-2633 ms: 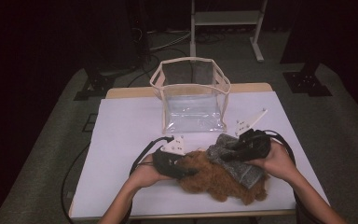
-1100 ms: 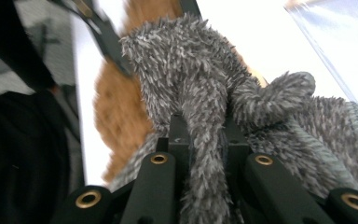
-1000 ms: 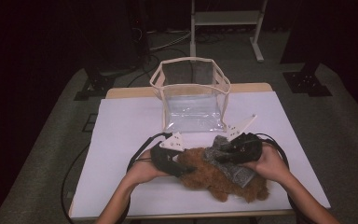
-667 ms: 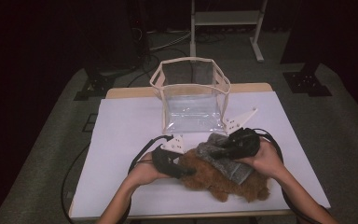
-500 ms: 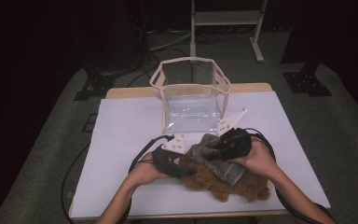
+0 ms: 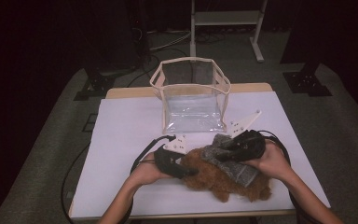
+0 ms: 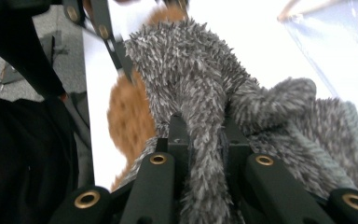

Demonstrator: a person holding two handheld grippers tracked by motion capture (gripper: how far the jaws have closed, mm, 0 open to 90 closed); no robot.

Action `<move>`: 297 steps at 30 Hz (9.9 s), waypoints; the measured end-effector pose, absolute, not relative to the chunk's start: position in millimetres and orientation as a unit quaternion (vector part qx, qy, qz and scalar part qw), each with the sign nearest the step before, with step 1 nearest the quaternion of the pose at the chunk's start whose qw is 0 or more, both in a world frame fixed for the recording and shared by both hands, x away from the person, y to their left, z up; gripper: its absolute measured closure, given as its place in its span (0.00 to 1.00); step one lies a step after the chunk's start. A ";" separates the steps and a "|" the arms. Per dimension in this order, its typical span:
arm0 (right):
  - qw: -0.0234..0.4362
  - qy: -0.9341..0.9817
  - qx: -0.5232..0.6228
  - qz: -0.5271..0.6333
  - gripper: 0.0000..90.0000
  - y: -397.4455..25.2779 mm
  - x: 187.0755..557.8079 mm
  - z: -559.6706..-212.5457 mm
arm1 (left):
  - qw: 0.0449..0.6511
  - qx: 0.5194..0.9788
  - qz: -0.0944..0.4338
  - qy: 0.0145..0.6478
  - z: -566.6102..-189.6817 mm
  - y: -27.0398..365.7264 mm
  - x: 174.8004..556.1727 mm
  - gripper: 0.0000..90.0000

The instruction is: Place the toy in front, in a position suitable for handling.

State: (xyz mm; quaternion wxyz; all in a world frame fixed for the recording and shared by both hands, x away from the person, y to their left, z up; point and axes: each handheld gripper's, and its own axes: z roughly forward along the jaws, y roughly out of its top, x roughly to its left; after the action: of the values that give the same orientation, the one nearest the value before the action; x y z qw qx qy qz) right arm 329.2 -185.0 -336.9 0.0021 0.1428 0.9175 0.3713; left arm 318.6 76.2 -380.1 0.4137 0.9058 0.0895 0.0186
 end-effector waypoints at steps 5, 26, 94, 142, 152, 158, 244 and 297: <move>0.004 0.922 0.131 0.365 0.87 -173.5 330.6 -337.3 | 0.417 0.904 0.019 0.089 -380.8 78.7 318.6 0.54; -0.007 0.914 0.178 0.364 0.88 -217.2 327.2 -358.8 | 0.449 0.883 -0.022 0.138 -408.6 91.8 330.0 0.11; 0.043 0.885 0.101 0.452 0.88 -197.9 338.5 -198.1 | 0.492 0.868 0.073 0.009 -268.1 29.0 323.5 0.43; 0.024 0.879 0.132 0.457 0.88 -228.1 334.0 -229.8 | 0.559 0.826 0.017 0.072 -321.4 23.4 335.8 0.50; 0.052 0.854 0.107 0.507 0.88 -207.5 332.7 -196.1 | 0.559 0.824 0.056 0.069 -274.0 61.4 331.9 0.53; 0.049 0.878 0.097 0.466 0.88 -195.6 335.8 -200.3 | 0.524 0.845 0.076 0.071 -277.4 78.6 325.5 0.53; -0.019 0.892 0.046 0.448 0.88 -109.4 351.2 -231.7 | 0.437 0.888 0.096 0.107 -276.3 127.1 312.3 0.24; -0.061 0.888 0.164 0.424 0.87 -146.4 371.6 -362.3 | 0.354 0.919 0.109 0.135 -336.9 165.3 305.1 0.28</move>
State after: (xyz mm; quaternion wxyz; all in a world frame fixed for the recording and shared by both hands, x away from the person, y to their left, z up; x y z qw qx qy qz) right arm 371.6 -146.4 -362.3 -0.0612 0.1643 0.8883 0.4245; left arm 305.1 165.3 -336.9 0.3539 0.9191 0.1353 0.1085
